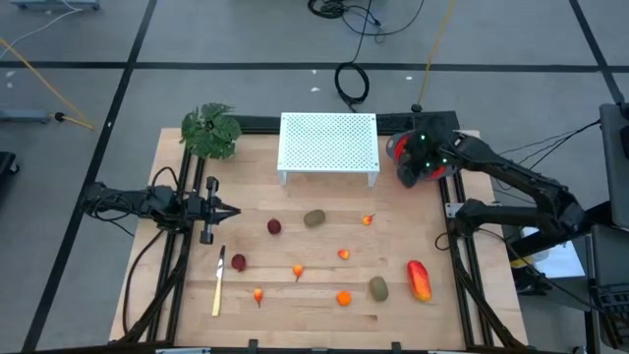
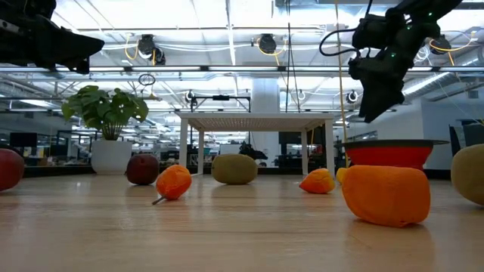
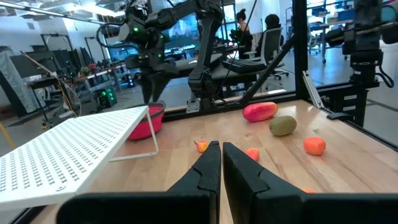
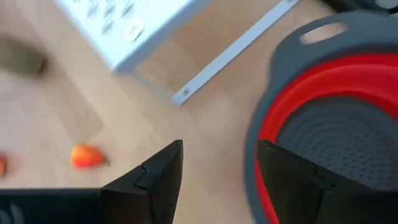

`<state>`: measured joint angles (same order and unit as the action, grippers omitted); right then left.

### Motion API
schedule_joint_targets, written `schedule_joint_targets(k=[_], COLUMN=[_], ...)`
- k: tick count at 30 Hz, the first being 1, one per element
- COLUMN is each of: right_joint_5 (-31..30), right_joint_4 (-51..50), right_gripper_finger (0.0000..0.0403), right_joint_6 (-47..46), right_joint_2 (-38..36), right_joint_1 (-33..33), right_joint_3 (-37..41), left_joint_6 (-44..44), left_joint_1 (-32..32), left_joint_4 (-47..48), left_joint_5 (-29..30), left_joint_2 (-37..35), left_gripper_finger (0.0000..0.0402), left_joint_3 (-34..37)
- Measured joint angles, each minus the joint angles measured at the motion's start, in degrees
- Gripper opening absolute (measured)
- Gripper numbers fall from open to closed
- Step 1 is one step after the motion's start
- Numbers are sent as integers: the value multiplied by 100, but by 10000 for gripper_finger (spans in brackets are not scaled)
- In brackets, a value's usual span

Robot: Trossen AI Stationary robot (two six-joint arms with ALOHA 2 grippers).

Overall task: Pick & Place Fruit
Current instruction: Put the red strainer bowl on the shelf on the shelf

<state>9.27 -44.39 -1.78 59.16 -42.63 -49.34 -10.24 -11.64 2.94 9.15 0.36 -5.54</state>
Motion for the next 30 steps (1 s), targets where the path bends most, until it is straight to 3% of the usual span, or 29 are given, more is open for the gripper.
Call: schedule_joint_targets(k=[14, 30], right_joint_5=[-215, -1398], right_joint_4=[-611, -1375], right_gripper_finger=[197, 196], right_joint_6=[420, 449], right_joint_2=[0, 56], right_joint_1=[376, 374], right_joint_3=[2, 7], left_joint_6=[2, 0], left_joint_1=[0, -1], left_joint_4=[2, 4], left_joint_5=[0, 0], left_joint_2=[0, 0], left_gripper_finger=[19, 19], left_joint_3=[0, 0])
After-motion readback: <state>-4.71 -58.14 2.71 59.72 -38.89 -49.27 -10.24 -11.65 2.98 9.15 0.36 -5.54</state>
